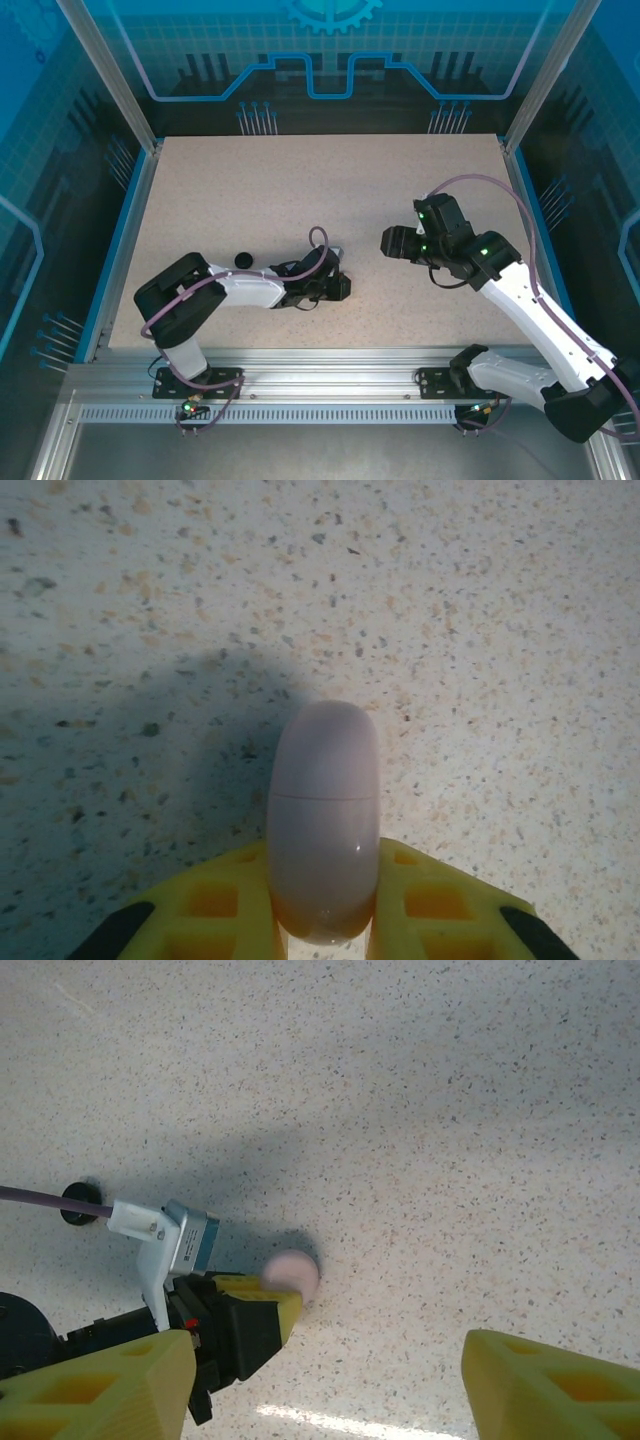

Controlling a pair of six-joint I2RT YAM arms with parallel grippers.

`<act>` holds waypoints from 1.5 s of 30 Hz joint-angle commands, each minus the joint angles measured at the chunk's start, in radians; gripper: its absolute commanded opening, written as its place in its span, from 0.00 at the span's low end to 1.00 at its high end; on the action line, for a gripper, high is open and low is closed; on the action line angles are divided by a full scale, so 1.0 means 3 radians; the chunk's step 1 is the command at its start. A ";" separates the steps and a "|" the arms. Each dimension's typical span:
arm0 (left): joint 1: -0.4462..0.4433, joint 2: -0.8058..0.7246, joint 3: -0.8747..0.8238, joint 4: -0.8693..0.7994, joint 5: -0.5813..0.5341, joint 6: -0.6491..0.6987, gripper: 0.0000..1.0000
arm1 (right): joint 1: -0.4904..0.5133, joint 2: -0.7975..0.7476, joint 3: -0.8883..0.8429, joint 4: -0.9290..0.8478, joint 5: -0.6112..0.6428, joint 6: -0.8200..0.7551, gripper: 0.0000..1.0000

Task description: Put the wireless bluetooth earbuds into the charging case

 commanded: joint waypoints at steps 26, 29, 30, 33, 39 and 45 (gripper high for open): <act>0.0256 -0.2006 0.0927 -0.2146 -0.1176 0.1232 0.99 | -0.0085 -0.0217 0.0695 -0.0325 0.0849 -0.0497 1.00; 0.0259 -0.2424 0.1002 -0.2187 -0.1521 0.1463 0.99 | -0.0089 -0.0307 0.0625 -0.0172 0.1173 -0.0599 1.00; 0.0259 -0.2570 0.0971 -0.2133 -0.1657 0.1567 0.99 | -0.0090 -0.0337 0.0574 -0.0080 0.1265 -0.0666 1.00; 0.0260 -0.2958 0.0798 -0.1909 -0.1935 0.2009 0.99 | -0.0104 -0.0376 0.0427 0.0192 0.1417 -0.0856 1.00; 0.0257 -0.3454 0.0143 -0.1370 -0.2244 0.3113 0.99 | -0.0146 -0.0290 0.0135 0.0526 0.1573 -0.0995 1.00; 0.0669 -0.3600 -0.0701 -0.0633 -0.2238 0.3273 0.99 | -0.0182 -0.0451 -0.0555 0.1301 0.1556 -0.1598 1.00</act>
